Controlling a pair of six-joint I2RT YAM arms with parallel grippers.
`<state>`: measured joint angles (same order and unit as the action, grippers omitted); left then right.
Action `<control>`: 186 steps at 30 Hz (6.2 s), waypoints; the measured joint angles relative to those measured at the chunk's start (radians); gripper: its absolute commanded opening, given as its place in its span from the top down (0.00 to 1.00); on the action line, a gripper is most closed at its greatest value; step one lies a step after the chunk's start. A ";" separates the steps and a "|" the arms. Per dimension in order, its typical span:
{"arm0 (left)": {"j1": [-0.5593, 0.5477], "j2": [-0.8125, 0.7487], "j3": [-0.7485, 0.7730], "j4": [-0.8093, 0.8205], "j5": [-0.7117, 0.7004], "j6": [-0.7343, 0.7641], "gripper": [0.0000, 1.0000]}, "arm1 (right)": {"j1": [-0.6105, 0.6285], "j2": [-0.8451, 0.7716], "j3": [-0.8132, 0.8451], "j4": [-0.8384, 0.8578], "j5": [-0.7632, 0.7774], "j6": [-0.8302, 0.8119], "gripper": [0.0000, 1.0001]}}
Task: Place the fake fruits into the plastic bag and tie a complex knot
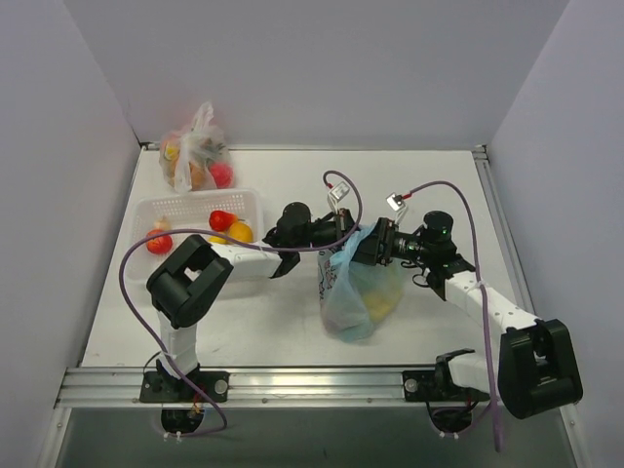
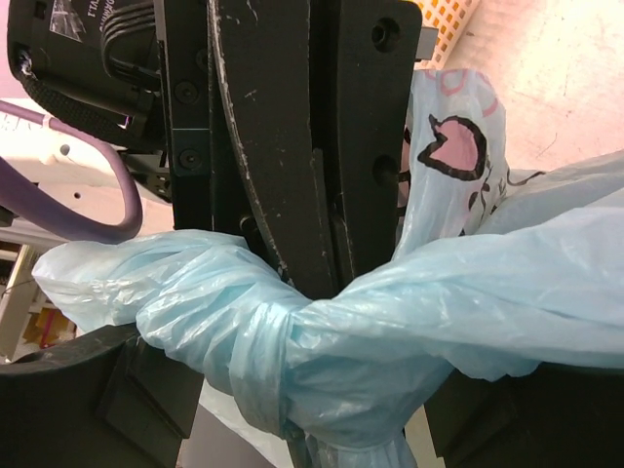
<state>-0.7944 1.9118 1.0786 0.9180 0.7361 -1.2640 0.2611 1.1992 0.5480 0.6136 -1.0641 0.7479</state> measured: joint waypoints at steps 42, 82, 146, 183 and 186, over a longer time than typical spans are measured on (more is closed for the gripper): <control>-0.041 0.062 -0.012 0.094 0.010 -0.068 0.91 | -0.418 -0.345 -0.168 -0.333 -0.142 0.074 0.58; -0.053 0.062 -0.010 -0.009 -0.047 -0.116 0.59 | -0.458 -0.333 -0.129 -0.404 -0.172 0.024 0.61; -0.026 0.044 -0.064 0.062 -0.018 -0.091 0.64 | -0.405 -0.306 -0.082 -0.447 -0.118 -0.095 1.00; -0.211 -0.678 0.069 -1.437 -0.430 1.907 0.28 | -0.304 -0.298 0.143 -0.967 0.072 -0.546 1.00; -0.267 -0.647 0.076 -1.432 -0.505 1.953 0.27 | -0.296 -0.301 0.151 -0.974 0.109 -0.556 1.00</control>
<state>-1.0618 1.2648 1.1549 -0.5137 0.2306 0.6888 -0.0353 0.8982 0.6994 -0.3607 -0.9550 0.1917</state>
